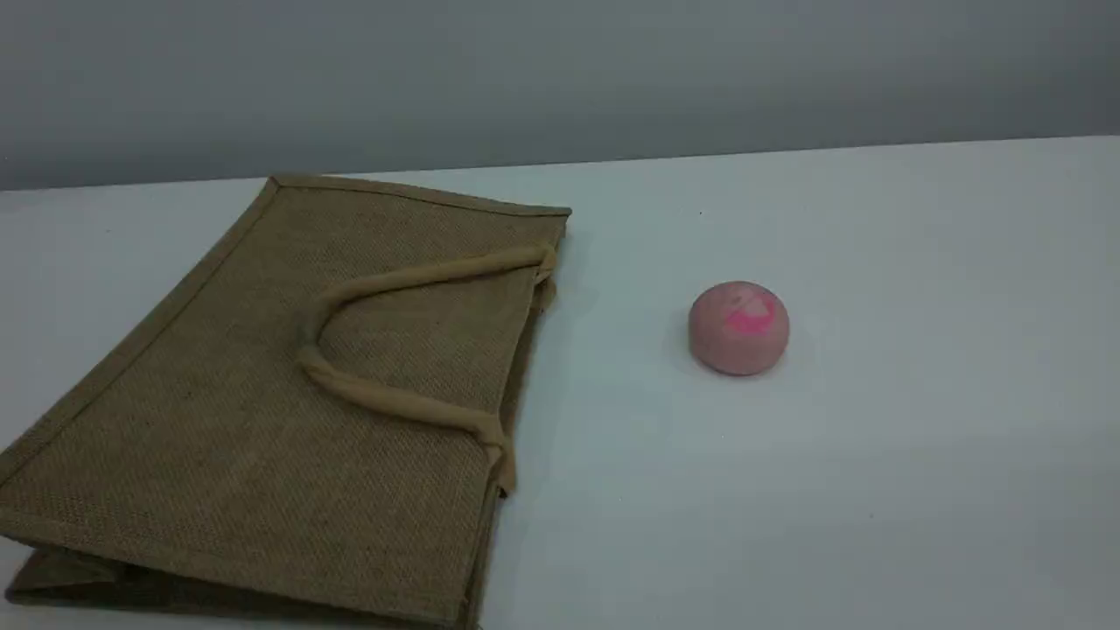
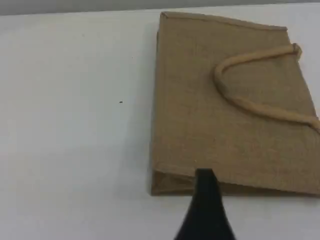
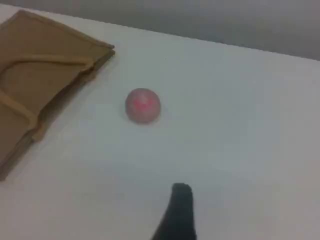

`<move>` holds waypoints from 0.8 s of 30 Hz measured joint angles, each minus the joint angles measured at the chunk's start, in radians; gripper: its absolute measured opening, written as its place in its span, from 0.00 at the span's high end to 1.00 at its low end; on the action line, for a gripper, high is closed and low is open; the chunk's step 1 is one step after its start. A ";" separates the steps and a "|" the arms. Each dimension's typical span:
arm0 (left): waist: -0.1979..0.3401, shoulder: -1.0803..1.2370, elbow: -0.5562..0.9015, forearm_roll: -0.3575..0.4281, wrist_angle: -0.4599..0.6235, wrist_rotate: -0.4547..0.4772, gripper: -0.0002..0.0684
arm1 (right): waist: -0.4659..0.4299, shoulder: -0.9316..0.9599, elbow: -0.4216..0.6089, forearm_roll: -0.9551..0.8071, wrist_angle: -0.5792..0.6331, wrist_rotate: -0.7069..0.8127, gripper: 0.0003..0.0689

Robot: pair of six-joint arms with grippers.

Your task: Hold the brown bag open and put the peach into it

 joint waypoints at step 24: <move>-0.047 0.509 -0.238 0.036 -0.319 -0.077 0.28 | 0.001 0.462 -0.355 -0.006 -0.331 0.098 0.15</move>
